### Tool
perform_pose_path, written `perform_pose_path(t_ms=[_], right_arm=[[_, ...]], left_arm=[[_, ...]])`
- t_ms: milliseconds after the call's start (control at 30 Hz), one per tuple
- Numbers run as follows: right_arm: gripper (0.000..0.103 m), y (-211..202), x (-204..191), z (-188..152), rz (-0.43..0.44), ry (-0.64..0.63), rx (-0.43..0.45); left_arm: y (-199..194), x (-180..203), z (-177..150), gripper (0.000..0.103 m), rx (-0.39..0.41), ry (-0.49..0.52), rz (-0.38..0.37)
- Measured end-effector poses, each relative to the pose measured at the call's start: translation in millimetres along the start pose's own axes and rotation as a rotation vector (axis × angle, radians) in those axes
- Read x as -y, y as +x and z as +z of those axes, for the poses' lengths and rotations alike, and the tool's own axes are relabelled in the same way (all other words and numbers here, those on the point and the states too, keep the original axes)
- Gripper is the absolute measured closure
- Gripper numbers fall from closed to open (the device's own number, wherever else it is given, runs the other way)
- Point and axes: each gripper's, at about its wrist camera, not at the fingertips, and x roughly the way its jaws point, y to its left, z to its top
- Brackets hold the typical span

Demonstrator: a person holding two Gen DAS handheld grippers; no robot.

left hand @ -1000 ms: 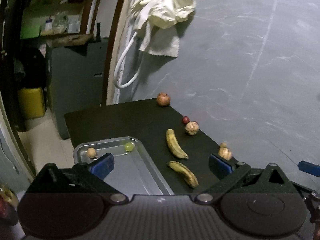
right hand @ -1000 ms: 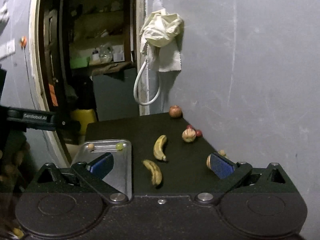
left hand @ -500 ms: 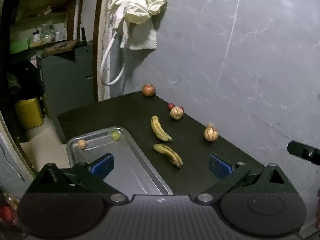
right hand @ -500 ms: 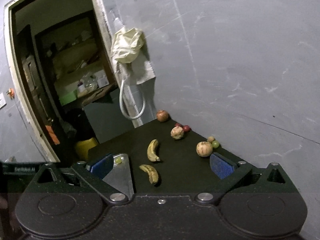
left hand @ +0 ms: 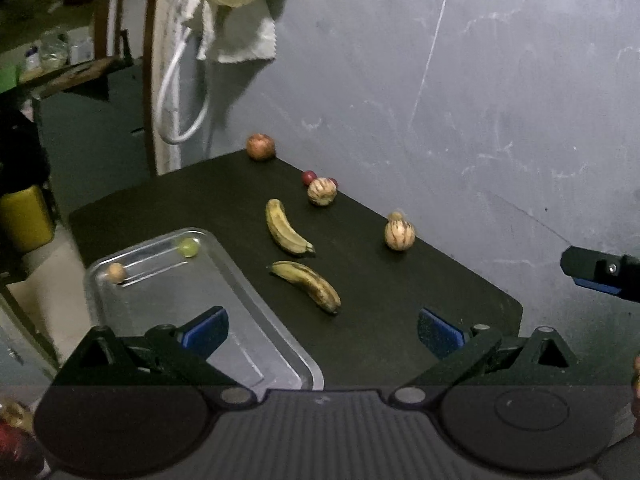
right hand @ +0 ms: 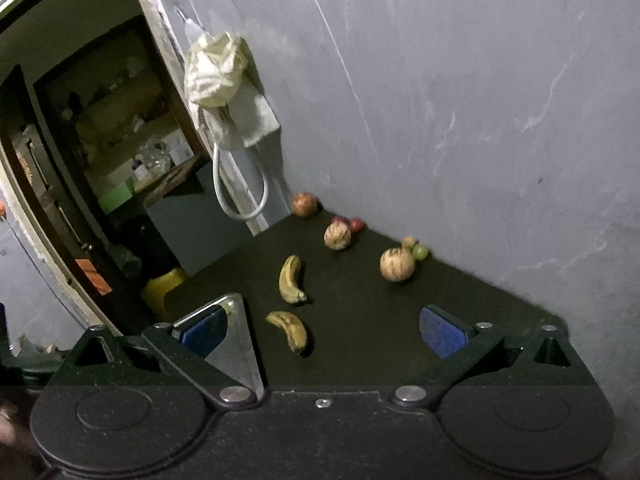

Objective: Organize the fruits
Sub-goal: 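Lift both tools away from the tray toward the remaining fruit, then grasp the spotted banana with the left tool while the right tool grasps the striped pepino melon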

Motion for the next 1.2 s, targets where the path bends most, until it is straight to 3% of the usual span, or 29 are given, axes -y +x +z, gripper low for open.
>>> perform_pose_path(t_ms=[167,500,667,1000,1200], right_arm=[[0.001,35.8,-13.3,10.4,-0.066,-0.044,-0.069],[0.001,90.2,-14.9,43.1,-0.212,-0.089,-0.076],[0.001,118.0,4.3,51.1,-0.204,-0.127,-0.105],[0.001,189.4,48.4,65.5,-0.089,-0.17,-0.192],[0.002,226.6,58.9,65.2,-0.087,-0.177,-0.223]], left_arm=[[33.1,-8.8,3.0,0.001,-0.031,-0.005,-0.055],[103.2,-6.3,9.4,0.001,-0.101,0.011,-0.148],[134.2,2.1,15.6,0.001,-0.127,-0.029,-0.106],[193.5,11.1,19.1,0.001,-0.135,-0.205,0.09],[218.0,15.7,19.7,0.001,-0.132,-0.219,0.154]])
